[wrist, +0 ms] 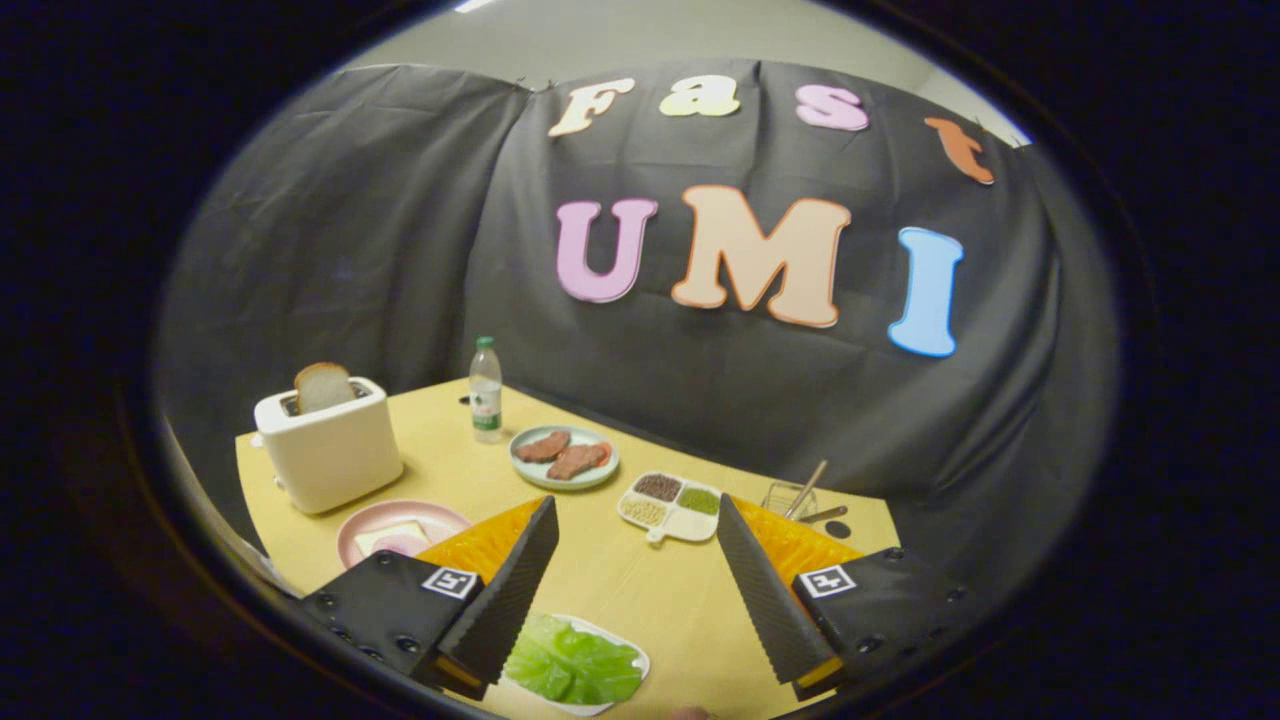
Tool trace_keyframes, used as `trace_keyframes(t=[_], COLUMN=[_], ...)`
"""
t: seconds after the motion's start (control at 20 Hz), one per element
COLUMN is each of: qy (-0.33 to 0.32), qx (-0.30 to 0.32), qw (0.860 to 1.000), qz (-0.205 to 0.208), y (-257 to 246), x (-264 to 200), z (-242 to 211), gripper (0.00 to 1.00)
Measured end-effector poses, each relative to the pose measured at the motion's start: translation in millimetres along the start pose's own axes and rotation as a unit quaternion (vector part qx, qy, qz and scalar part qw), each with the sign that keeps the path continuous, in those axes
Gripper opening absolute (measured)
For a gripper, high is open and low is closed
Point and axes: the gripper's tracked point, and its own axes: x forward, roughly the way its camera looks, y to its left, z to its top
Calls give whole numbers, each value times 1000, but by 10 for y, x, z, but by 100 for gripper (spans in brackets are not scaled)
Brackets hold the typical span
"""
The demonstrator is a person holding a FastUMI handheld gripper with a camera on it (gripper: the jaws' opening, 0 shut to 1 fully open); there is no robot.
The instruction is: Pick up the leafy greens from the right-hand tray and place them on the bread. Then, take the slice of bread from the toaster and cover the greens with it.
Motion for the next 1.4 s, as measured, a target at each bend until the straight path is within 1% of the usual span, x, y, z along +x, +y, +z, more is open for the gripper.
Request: trace_keyframes(t=[0.25, 0.45, 0.65, 1.05, 1.2, 1.4], qy=[63, 103, 146, 223, 244, 268], qx=[-29, -51, -59, -80, -95, -99], qw=[995, 988, 979, 957, 949, 941], qz=[69, 104, 128, 167, 173, 183], y=[280, 401, 448, 495, 470, 468], x=[112, 166, 208, 209, 193, 198], z=[-527, -904, -1256, -1834, -1999, -2199], gripper=[100, 100, 100, 100, 100, 99])
